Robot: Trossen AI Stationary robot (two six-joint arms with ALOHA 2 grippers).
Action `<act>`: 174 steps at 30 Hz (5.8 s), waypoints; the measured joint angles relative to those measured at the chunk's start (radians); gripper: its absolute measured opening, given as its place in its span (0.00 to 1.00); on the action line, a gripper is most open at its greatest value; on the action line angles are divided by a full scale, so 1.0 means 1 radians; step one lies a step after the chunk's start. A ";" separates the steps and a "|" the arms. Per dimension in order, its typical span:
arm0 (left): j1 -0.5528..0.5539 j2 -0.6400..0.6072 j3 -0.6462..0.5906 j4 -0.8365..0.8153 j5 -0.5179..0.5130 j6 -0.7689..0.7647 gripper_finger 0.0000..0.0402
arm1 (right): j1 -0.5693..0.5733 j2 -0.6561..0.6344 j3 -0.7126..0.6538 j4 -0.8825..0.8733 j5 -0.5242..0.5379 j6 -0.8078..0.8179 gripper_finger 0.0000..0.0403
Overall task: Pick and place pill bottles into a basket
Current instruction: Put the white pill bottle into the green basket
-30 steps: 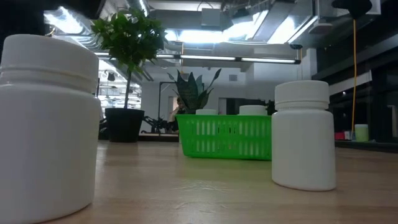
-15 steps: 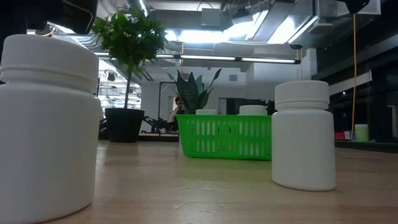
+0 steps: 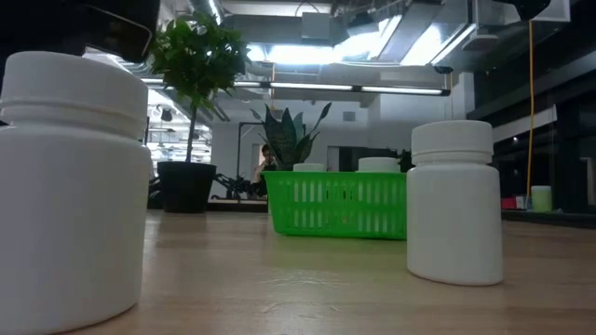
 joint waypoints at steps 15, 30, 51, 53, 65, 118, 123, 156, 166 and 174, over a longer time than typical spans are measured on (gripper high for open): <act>0.089 -0.008 0.080 0.007 -0.011 0.174 0.44 | 0.000 0.015 0.000 -0.003 0.000 -0.025 0.65; 0.325 -0.009 0.280 -0.046 -0.006 0.571 0.44 | 0.000 0.016 0.000 -0.004 0.000 -0.029 0.65; 0.510 0.028 0.281 -0.011 0.150 0.913 0.44 | -0.002 0.049 0.000 -0.003 0.022 0.004 0.65; 0.516 0.028 0.281 -0.011 0.154 0.926 0.44 | -0.003 0.057 0.000 -0.003 0.024 0.004 0.65; 0.534 0.041 0.280 -0.010 0.173 0.963 0.44 | -0.003 0.070 0.000 -0.004 0.024 -0.001 0.65; 0.520 0.180 0.280 0.042 0.305 0.907 0.53 | -0.003 0.070 0.000 -0.005 0.018 -0.024 0.65; 0.518 0.180 0.280 0.042 0.311 0.906 0.54 | -0.003 0.070 0.000 -0.005 0.018 -0.024 0.65; 0.395 0.173 0.951 -0.394 -0.230 0.859 0.61 | -0.003 0.437 0.116 -0.004 -0.295 -0.041 0.66; 0.255 0.173 1.143 -0.701 -0.441 0.788 0.61 | -0.028 0.767 0.419 -0.045 -0.339 -0.177 0.68; 0.121 0.170 1.151 -0.932 -0.565 0.626 0.61 | -0.075 0.997 0.627 -0.154 -0.365 -0.055 0.84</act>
